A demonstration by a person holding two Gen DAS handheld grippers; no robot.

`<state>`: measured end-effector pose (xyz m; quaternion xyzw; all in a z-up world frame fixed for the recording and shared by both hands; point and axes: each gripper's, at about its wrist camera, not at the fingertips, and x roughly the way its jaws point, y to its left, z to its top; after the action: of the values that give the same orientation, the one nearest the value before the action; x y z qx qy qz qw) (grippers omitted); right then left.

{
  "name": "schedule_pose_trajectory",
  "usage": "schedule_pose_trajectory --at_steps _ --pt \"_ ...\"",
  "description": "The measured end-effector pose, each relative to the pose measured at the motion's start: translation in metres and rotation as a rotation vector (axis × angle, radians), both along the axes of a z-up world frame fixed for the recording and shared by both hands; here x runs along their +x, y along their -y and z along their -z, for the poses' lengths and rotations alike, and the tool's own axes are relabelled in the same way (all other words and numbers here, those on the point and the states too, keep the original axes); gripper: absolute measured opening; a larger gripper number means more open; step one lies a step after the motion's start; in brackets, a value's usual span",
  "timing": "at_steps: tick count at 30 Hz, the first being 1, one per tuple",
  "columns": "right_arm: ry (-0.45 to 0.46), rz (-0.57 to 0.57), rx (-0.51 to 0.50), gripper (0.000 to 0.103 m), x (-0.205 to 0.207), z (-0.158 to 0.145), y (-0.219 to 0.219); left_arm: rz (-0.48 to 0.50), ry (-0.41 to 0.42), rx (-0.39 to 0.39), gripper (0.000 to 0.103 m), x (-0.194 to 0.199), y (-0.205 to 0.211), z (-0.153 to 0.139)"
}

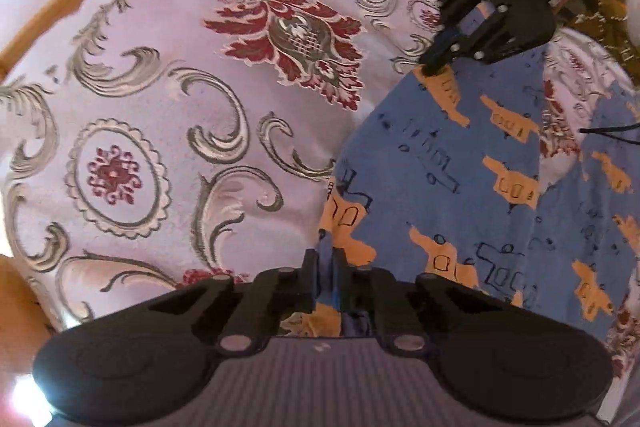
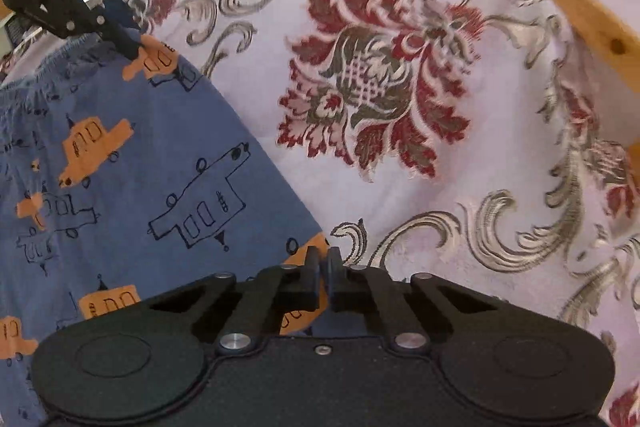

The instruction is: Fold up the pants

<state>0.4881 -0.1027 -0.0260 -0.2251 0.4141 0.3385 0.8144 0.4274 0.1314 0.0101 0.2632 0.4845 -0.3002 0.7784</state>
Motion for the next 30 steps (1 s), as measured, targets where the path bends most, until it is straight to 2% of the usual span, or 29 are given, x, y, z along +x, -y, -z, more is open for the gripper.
schedule_pose_trajectory --at_steps 5,10,15,18,21,25,27,29,30 --pt "0.165 0.08 0.051 0.001 -0.047 -0.022 0.009 0.01 0.143 0.037 0.007 -0.031 0.008 -0.016" --pt "0.326 0.129 0.076 0.001 -0.12 -0.045 0.012 0.034 0.296 0.045 0.007 -0.076 0.012 -0.043" --pt "0.427 0.185 0.116 0.001 -0.197 -0.056 0.009 0.101 0.522 0.104 0.006 -0.138 0.022 -0.064" --pt "0.445 0.195 0.144 0.001 -0.244 -0.053 0.004 0.171 0.62 0.115 0.005 -0.177 0.025 -0.067" --pt "0.442 0.21 0.162 0.001 -0.283 -0.046 -0.005 0.226 0.663 0.122 0.003 -0.211 0.024 -0.062" --pt "0.405 0.21 0.15 0.001 -0.314 -0.029 -0.02 0.248 0.618 0.12 0.002 -0.239 0.02 -0.044" --pt "0.389 0.213 0.15 0.001 -0.319 -0.023 -0.022 0.24 0.576 0.109 0.003 -0.237 0.022 -0.035" --pt "0.377 0.228 0.165 0.001 -0.317 -0.02 -0.02 0.208 0.522 0.044 0.004 -0.219 0.019 -0.036" --pt "0.373 0.232 0.173 0.001 -0.316 -0.019 -0.019 0.188 0.497 0.004 0.008 -0.209 0.018 -0.04"
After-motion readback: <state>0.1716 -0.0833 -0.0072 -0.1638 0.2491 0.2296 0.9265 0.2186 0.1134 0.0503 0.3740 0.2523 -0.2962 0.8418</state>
